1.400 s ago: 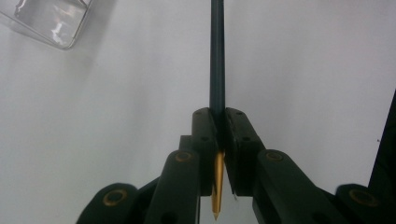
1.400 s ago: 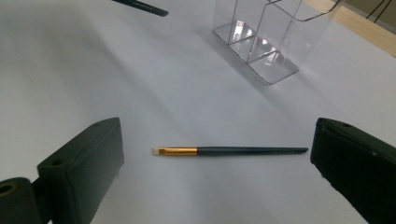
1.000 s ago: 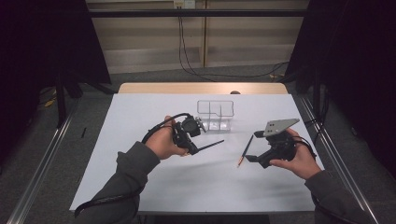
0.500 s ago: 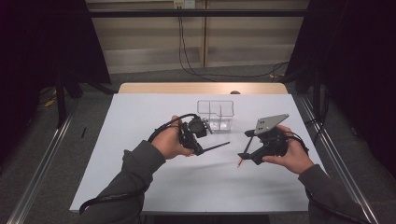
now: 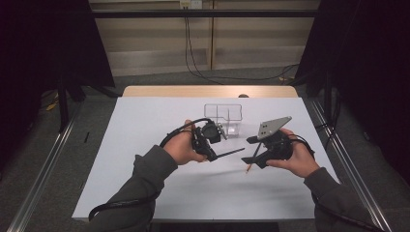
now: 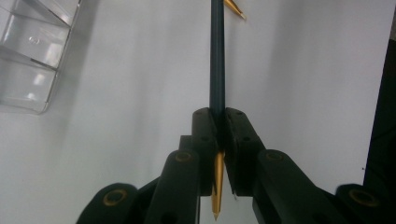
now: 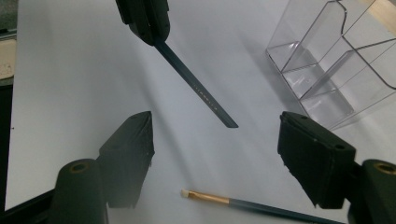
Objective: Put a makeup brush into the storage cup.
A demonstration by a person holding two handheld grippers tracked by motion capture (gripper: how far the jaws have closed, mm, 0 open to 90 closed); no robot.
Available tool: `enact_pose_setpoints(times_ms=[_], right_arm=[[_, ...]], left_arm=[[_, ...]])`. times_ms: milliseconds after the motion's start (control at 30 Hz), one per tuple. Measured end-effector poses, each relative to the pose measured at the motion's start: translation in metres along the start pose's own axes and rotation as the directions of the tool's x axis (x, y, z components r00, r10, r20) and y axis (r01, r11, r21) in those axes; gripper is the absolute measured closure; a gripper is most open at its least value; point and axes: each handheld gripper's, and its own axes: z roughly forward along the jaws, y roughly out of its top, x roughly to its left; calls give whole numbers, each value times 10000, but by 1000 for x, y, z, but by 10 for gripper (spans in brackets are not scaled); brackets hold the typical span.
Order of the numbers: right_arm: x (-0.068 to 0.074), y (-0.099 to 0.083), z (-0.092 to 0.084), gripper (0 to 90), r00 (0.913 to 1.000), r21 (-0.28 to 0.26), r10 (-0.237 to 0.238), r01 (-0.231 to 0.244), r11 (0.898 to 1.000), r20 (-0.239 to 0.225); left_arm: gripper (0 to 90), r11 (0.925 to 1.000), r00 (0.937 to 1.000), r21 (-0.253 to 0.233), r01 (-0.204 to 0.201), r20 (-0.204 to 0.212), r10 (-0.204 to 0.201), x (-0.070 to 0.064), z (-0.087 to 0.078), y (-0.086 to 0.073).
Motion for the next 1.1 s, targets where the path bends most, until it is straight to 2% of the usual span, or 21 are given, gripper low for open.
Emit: enact_pose_setpoints(times_ms=[167, 200, 233, 367, 433, 567, 633, 667, 967, 1033, 1067, 1100], right_arm=[[-1, 1, 1, 336, 9999, 75, -155, 155, 9999, -26], [-2, 2, 2, 349, 9998, 62, -217, 218, 9997, -43], [-2, 2, 2, 361, 9996, 80, -265, 266, 9996, -72], [-2, 4, 3, 396, 9989, 155, -449, 451, 9989, -114], [-2, 5, 3, 416, 9985, 180, -526, 528, 9984, -129], [-2, 5, 4, 431, 9971, 248, -744, 748, 9969, -164], [-2, 5, 5, 471, 9963, 254, -805, 812, 9964, -291], [-2, 5, 5, 473, 9961, 288, -826, 834, 9961, -303], [1, 5, 7, 500, 9937, 447, -1074, 1088, 9931, -315], [1, 5, 7, 506, 9931, 484, -1125, 1140, 9923, -332], [1, 5, 7, 509, 9932, 540, -1123, 1138, 9920, -298], [1, 5, 8, 510, 9932, 563, -1137, 1150, 9918, -259]], left_arm=[[833, 9997, 9999, -204, 120, 96, -118, -3, 1, 3], [833, 9999, 10000, -115, -20, 86, 21, -3, 1, 4], [833, 9998, 9999, -189, 73, 96, -71, -4, 1, 4], [833, 9998, 9999, -191, 19, 115, -17, -4, 2, 6], [833, 10000, 9998, -44, -53, 193, 54, -4, 1, 7], [833, 9997, 9998, -194, -111, 155, 114, -4, 1, 10], [833, 9997, 9998, -180, -162, 104, 164, -5, 1, 12], [833, 9994, 9993, -103, -333, 162, 334, -4, 1, 13], [833, 9994, 9996, -230, -241, 126, 244, -7, 4, 15], [833, 9991, 9990, -112, -421, 121, 422, -6, 4, 16], [833, 9994, 9993, -121, -310, 182, 312, -7, 4, 17], [833, 9991, 9991, -188, -392, 133, 394, -7, 4, 17]])
